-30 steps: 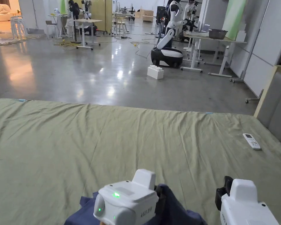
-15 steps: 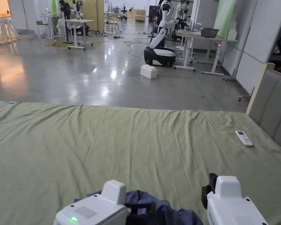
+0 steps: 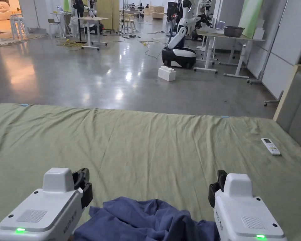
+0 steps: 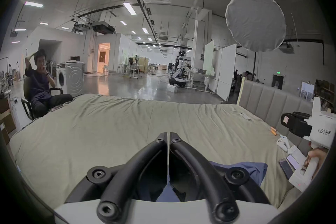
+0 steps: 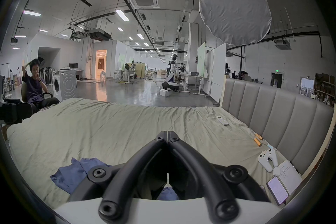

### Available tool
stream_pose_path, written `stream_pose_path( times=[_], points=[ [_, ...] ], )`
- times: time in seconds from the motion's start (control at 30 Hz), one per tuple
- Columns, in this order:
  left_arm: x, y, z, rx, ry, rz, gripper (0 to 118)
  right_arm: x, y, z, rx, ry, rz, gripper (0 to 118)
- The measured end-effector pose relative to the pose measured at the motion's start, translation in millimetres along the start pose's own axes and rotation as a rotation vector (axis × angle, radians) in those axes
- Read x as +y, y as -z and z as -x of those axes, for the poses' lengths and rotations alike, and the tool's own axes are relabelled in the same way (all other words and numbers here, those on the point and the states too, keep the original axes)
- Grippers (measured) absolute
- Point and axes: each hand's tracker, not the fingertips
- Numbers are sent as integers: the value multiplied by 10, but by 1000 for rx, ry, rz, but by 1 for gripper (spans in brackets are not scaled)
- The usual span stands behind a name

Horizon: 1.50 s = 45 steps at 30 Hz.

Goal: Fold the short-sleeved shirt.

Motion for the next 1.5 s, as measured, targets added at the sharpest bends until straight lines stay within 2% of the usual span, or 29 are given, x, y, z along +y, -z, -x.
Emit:
stream_pose_path(
  times=[0.1, 0.2, 0.27, 0.33, 0.5, 0.53, 0.6, 0.63, 0.7, 0.87, 1.1, 1.17, 1.27, 1.33, 1.4, 1.5],
  points=[
    [-10, 22, 60, 32, 18, 34, 0, 11, 8, 35, 10, -1, -4, 0],
    [-76, 67, 167, 30, -30, 92, 0, 1, 27, 63, 14, -5, -3, 0],
    [-188, 149, 257, 38, -50, 182, 0, -2, 32, 63, 18, -2, 6, 0],
    [-340, 266, 359, -1, -79, 300, 0, -57, 33, 31, 48, 40, 7, 0],
    [-796, 548, 533, 44, -40, 522, 2, -150, 89, 19, 44, 16, 45, 0],
    [-891, 569, 539, 51, -40, 547, 13, -166, 100, 10, 43, 19, 55, 0],
    [-1079, 682, 605, 51, -32, 618, 52, -198, 121, -6, 46, 23, 69, 0],
    [-1181, 749, 637, 44, -33, 676, 62, -204, 129, -9, 47, 16, 77, 0],
    [-1351, 842, 678, 39, -33, 763, 68, -223, 142, -20, 47, 11, 86, 0],
    [-1625, 1031, 659, 53, -28, 821, 68, -287, 173, -58, 44, 3, 115, 0],
    [-1672, 1045, 376, 78, 149, 787, 68, -450, 246, -187, 16, 6, 223, 0],
    [-1709, 1043, 352, 83, 160, 785, 66, -512, 261, -223, 17, 6, 243, 0],
    [-1693, 1024, 320, 75, 120, 790, 46, -615, 312, -258, 14, -9, 289, 0],
    [-1699, 1010, 252, 63, 175, 743, 9, -708, 370, -291, 9, -19, 327, 0],
    [-1755, 1002, 180, 41, 232, 763, 7, -796, 453, -328, 12, -18, 376, 0],
    [-1736, 988, 194, 31, 208, 764, 5, -918, 611, -403, 17, -18, 485, 1]
  ],
)
